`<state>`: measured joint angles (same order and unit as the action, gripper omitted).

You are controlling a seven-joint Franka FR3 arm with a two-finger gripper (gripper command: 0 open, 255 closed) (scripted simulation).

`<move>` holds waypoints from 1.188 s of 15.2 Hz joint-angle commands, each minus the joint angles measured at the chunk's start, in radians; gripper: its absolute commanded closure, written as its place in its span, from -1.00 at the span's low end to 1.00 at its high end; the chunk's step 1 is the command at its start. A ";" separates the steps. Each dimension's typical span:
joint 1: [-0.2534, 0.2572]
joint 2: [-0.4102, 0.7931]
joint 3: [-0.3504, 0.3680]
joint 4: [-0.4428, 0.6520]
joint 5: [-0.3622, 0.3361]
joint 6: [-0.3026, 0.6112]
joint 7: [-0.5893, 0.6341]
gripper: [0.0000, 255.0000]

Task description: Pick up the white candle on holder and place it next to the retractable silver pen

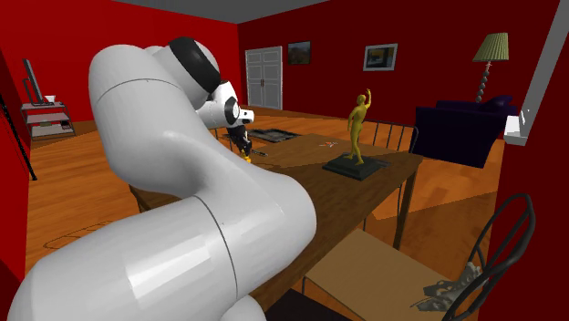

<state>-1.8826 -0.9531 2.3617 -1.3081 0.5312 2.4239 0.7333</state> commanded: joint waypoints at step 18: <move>0.079 0.100 -0.051 -0.091 -0.033 -0.023 0.007 -1.00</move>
<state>-1.8220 -0.8807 2.3251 -1.3777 0.5079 2.4100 0.7403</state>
